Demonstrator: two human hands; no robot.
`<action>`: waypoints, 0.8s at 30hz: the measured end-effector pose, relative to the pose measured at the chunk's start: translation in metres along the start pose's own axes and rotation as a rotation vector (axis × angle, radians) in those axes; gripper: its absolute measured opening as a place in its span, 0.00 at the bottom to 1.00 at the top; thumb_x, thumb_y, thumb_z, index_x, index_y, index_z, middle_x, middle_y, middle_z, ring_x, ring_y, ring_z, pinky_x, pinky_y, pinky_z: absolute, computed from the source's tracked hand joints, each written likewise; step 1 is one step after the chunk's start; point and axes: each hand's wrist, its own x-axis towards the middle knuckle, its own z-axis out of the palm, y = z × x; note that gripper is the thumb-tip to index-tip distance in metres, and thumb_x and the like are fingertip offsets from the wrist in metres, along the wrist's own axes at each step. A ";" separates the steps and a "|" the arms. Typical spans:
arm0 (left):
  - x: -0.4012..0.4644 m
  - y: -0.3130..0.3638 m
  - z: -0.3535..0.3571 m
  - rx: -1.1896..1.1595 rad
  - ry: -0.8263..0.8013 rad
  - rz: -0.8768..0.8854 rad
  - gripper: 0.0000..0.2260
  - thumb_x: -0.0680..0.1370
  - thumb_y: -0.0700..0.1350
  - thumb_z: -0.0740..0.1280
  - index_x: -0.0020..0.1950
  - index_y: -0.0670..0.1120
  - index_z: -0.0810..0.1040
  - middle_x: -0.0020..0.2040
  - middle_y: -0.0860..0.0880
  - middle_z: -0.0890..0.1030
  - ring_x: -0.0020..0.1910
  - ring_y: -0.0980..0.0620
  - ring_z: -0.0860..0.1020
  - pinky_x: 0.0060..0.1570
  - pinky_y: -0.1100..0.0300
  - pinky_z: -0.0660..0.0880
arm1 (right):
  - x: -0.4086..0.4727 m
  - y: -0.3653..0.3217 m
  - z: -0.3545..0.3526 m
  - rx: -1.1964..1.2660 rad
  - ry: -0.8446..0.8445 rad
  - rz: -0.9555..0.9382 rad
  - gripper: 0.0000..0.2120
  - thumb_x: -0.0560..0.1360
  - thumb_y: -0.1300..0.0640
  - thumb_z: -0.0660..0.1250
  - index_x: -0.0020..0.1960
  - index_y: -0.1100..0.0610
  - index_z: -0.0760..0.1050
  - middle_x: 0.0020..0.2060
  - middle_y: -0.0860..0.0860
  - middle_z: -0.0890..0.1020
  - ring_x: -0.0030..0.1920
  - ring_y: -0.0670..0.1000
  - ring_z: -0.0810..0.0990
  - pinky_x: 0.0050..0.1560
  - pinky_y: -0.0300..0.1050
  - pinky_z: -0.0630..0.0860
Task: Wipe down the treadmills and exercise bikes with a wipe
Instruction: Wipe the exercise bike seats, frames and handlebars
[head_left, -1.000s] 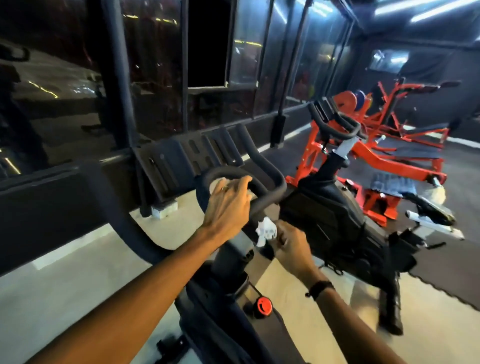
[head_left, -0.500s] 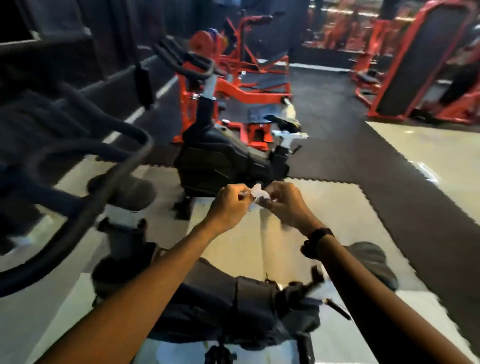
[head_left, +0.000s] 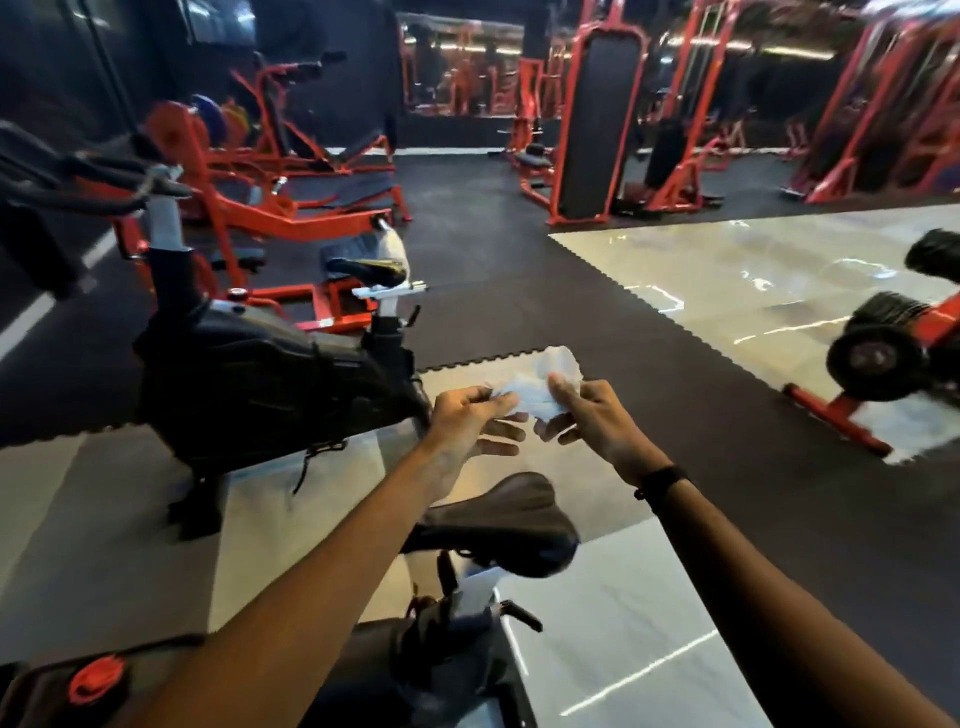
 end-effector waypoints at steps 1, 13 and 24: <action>0.011 -0.002 0.017 -0.051 -0.013 -0.014 0.03 0.79 0.38 0.67 0.47 0.40 0.80 0.41 0.40 0.84 0.34 0.44 0.82 0.40 0.50 0.81 | 0.001 0.007 -0.017 0.017 0.010 0.005 0.23 0.85 0.49 0.56 0.48 0.64 0.81 0.37 0.56 0.85 0.35 0.52 0.83 0.34 0.39 0.73; 0.161 -0.057 0.238 -0.119 -0.117 -0.109 0.03 0.76 0.34 0.63 0.45 0.36 0.76 0.34 0.43 0.70 0.30 0.49 0.72 0.39 0.48 0.82 | 0.016 0.091 -0.255 -0.262 0.266 -0.006 0.10 0.70 0.56 0.71 0.50 0.57 0.80 0.45 0.52 0.83 0.45 0.52 0.83 0.39 0.41 0.78; 0.307 -0.096 0.352 -0.157 -0.183 -0.143 0.10 0.79 0.41 0.66 0.55 0.35 0.81 0.48 0.36 0.82 0.47 0.42 0.81 0.52 0.41 0.79 | 0.091 0.149 -0.373 -0.482 0.271 0.062 0.09 0.78 0.57 0.70 0.39 0.52 0.77 0.36 0.47 0.80 0.35 0.40 0.77 0.35 0.32 0.72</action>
